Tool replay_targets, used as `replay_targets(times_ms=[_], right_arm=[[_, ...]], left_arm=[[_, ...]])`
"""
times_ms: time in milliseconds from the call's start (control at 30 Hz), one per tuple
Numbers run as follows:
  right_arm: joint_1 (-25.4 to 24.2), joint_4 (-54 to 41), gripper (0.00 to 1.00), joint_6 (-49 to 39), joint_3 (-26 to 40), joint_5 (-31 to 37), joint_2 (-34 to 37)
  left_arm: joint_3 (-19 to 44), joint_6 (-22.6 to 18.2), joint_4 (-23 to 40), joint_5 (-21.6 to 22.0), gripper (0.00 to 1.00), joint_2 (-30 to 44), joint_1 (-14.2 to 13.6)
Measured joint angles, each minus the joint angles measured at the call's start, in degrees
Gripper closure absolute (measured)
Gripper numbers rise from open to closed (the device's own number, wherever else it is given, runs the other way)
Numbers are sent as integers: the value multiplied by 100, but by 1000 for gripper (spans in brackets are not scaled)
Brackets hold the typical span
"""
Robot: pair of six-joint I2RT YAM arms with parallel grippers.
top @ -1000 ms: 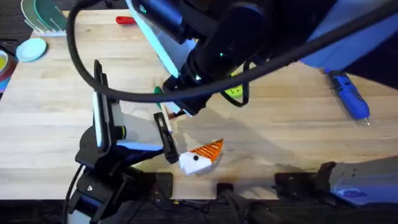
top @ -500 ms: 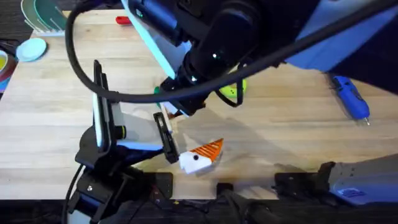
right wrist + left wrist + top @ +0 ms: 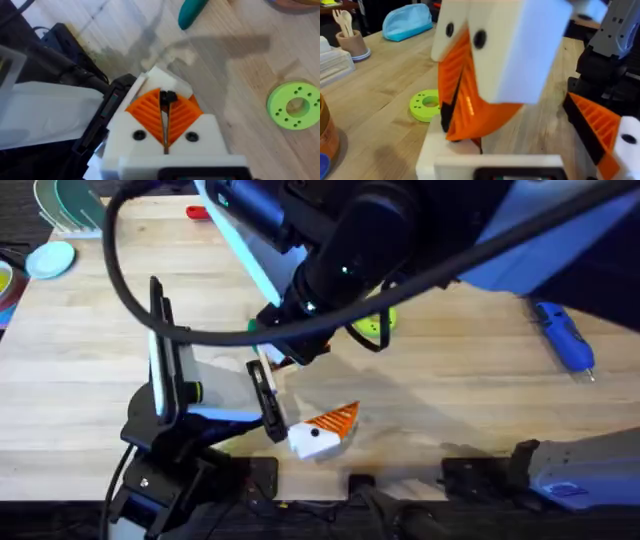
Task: Pick up the gripper from the table and insert it into the empty holder that is missing its gripper. Then pick up a screw, insert it into the mounting hole, and use the screwdriver to tighten it. Finally, clean up the table by picking up the vegetable and placing it into the bucket.
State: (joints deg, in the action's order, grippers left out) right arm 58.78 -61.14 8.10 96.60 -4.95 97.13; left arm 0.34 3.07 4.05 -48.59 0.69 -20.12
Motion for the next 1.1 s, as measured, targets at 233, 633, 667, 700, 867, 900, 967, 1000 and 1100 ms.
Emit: replay_targets(times_ms=[233, 633, 667, 700, 867, 900, 967, 1000, 1100], right_arm=[[24, 15, 804, -20, 0, -72, -1], [-24, 88, 459, -24, 0, -85, -110], [-48, 99, 420, -24, 0, -89, -130], [-72, 101, 374, -24, 0, -89, -155], [-349, 94, 83, -45, 0, -89, -414], [-423, 94, 61, -44, 0, -89, -496], [-610, 88, 51, -43, 0, -89, -704], [-704, 86, 50, -44, 0, -89, -813], [-1027, -18, 44, -44, 0, -81, -1196]], left_arm=[[0, 0, 0, 16, 8, 0, 0], [0, -39, -8, 7, 8, 0, 0], [0, -50, -7, -4, 8, 0, 0], [0, -55, -7, -6, 8, 0, 0], [0, -74, -7, -8, 8, 0, 0], [0, -74, -7, -8, 8, 0, 0], [0, -76, -7, -8, 8, -1, 0], [0, -75, -7, -8, 8, 0, 0], [0, -76, -7, -8, 8, 0, 0]])
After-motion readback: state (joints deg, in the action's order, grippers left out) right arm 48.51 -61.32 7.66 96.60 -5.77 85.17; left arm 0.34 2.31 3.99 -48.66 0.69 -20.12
